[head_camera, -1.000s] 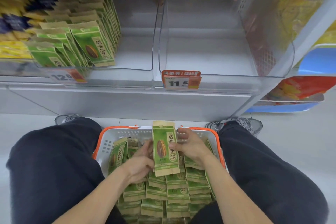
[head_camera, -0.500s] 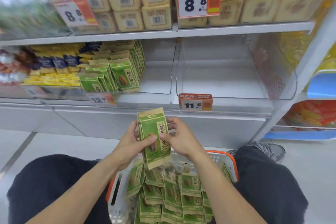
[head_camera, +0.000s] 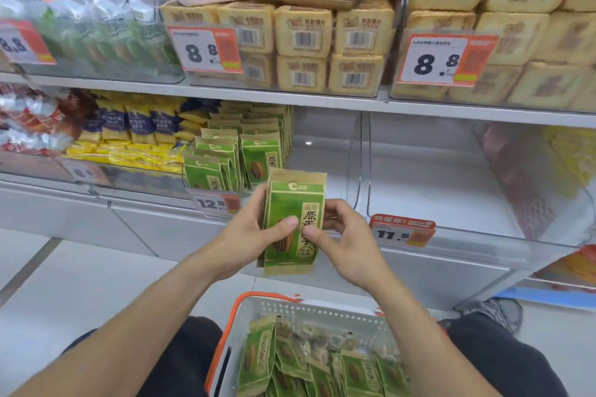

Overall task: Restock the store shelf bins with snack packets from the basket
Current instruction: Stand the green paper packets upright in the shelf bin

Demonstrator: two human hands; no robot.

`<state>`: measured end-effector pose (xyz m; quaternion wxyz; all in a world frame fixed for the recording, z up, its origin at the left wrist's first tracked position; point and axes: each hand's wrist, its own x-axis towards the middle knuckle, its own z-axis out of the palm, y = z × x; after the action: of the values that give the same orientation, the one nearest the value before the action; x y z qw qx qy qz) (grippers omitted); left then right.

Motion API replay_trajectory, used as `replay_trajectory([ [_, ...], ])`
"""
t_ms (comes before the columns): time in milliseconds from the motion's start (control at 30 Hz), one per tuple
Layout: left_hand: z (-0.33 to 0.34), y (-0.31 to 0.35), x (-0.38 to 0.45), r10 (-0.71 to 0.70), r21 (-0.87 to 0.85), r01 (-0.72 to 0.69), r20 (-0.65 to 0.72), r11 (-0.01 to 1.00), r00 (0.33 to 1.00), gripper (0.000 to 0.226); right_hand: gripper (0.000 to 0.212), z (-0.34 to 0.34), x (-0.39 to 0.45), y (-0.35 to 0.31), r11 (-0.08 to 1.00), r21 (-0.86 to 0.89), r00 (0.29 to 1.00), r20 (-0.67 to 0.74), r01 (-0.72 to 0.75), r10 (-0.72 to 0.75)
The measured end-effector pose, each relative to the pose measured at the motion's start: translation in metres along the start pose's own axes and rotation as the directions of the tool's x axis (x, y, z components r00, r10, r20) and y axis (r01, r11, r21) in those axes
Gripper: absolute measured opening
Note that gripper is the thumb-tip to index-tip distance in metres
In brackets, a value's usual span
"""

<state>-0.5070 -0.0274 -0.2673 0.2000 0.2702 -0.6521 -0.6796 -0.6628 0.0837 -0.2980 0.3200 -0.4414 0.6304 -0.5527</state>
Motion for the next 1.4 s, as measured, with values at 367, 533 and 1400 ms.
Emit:
replay_trajectory([
  [367, -0.046, 0.014, 0.033, 0.177, 0.178, -0.187, 0.073, 0.966, 0.982, 0.055, 0.074, -0.001, 0.065, -0.046, 0.989, -0.150, 0.970, 0.239, 0.003, 0.034],
  [533, -0.069, 0.013, 0.029, 0.470, 0.508, -0.328, -0.178, 0.796, 0.865, 0.055, 0.063, 0.025, 0.073, -0.056, 0.980, -0.160, 0.993, 0.045, 0.118, -0.113],
  [1400, -0.097, -0.028, 0.051, 0.557, 0.889, 0.044, -0.323, 0.455, 0.766, 0.056, 0.065, 0.077, 0.142, -0.004, 0.816, -0.549, 0.968, -0.247, -0.178, 0.046],
])
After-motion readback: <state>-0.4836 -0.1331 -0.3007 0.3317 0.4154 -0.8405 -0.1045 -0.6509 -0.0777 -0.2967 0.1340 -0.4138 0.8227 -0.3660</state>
